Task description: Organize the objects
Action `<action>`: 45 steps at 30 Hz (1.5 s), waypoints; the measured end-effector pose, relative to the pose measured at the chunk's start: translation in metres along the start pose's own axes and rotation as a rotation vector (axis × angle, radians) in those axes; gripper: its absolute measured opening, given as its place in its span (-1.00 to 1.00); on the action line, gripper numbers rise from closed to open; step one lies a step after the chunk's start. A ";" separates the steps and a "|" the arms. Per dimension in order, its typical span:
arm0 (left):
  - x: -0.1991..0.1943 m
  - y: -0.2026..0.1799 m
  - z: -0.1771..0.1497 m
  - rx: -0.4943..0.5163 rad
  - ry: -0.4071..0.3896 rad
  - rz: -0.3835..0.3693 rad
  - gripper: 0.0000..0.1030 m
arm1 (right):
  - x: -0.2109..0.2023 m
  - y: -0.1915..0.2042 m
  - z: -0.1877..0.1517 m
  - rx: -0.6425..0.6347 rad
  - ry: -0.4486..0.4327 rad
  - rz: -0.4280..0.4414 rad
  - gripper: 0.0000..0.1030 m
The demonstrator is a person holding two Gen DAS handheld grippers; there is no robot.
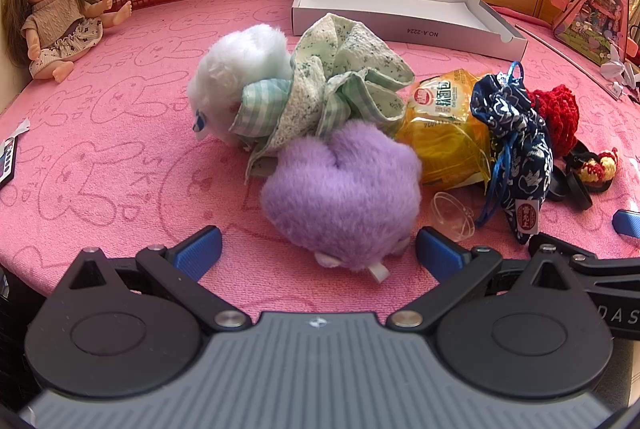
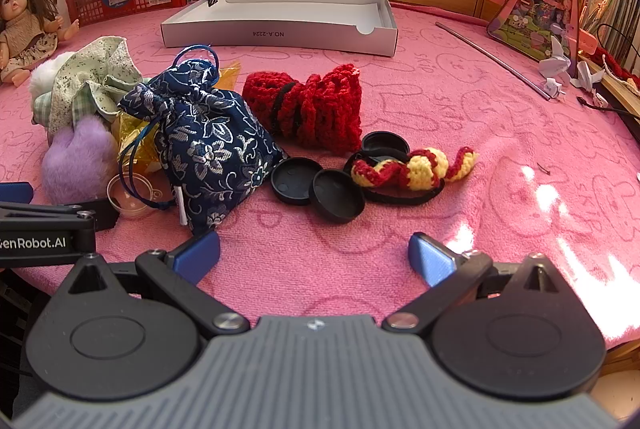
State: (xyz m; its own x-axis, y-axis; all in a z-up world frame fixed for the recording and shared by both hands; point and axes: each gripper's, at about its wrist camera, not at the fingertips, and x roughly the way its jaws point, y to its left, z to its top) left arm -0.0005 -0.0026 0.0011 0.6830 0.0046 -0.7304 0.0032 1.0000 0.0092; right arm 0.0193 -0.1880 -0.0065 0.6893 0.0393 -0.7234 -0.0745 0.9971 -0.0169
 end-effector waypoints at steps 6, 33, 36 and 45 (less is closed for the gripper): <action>0.000 0.000 0.000 0.000 0.001 0.000 1.00 | 0.000 0.000 0.000 0.000 0.001 0.000 1.00; 0.000 0.001 -0.001 0.000 -0.003 0.000 1.00 | 0.000 0.000 0.000 -0.002 -0.002 0.003 1.00; 0.000 0.001 -0.001 0.000 -0.002 0.000 1.00 | -0.001 0.000 0.000 -0.002 -0.003 0.003 1.00; 0.002 0.001 -0.002 0.002 -0.004 -0.001 1.00 | -0.001 0.001 0.000 -0.002 -0.006 0.003 1.00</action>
State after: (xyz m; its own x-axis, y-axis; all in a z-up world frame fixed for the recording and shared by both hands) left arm -0.0004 -0.0018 -0.0017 0.6858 0.0037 -0.7278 0.0049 0.9999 0.0097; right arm 0.0185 -0.1874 -0.0057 0.6931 0.0426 -0.7196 -0.0782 0.9968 -0.0163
